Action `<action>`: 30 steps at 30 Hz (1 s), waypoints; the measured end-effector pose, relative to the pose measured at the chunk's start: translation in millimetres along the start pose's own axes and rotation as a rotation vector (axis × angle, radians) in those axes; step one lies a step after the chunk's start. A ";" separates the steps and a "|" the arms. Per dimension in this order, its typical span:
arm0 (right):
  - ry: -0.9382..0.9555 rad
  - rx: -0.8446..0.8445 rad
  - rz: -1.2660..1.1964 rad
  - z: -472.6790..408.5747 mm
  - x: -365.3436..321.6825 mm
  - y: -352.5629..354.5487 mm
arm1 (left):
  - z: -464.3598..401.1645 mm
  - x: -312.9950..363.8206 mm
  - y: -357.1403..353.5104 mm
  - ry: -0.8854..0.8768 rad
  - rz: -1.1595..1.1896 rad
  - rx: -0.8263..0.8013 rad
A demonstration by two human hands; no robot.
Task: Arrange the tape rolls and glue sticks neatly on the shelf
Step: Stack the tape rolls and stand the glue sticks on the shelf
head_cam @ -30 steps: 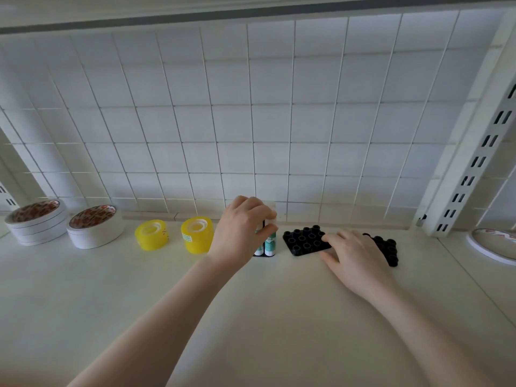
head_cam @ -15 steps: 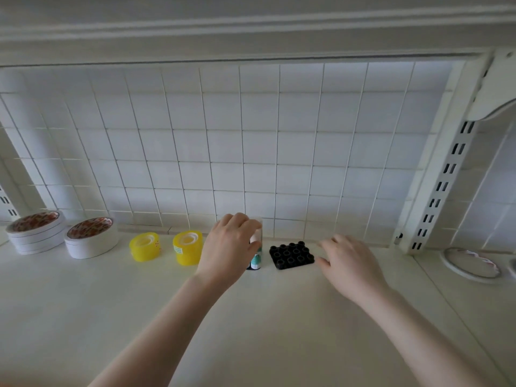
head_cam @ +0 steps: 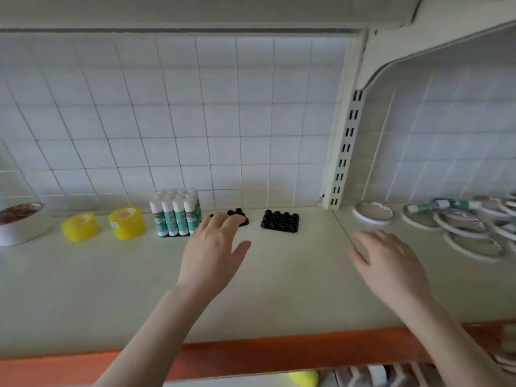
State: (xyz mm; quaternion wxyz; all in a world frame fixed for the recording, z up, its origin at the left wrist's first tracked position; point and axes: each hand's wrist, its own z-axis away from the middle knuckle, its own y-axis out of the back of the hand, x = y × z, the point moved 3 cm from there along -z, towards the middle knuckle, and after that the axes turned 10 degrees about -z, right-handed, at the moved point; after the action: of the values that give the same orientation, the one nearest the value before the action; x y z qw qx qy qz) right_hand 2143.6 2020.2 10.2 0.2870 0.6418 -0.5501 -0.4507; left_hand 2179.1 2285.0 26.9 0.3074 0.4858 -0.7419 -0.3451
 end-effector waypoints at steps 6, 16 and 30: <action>-0.033 0.125 0.000 54.3 64.2 30.0 | 18.8 83.1 -10.7 -0.053 0.155 -0.092; -0.038 0.260 0.020 92.9 202.8 83.6 | 11.2 218.2 -33.3 -0.089 0.186 -0.106; 0.236 0.283 -0.178 16.8 353.8 114.0 | -38.2 371.6 -86.5 0.176 0.090 -0.086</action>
State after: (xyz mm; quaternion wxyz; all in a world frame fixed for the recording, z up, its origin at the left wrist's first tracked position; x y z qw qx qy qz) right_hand 2073.6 1654.8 8.6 0.2157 0.7702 -0.5115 -0.3140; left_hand 2127.4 1905.1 23.5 0.4072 0.4667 -0.7177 -0.3183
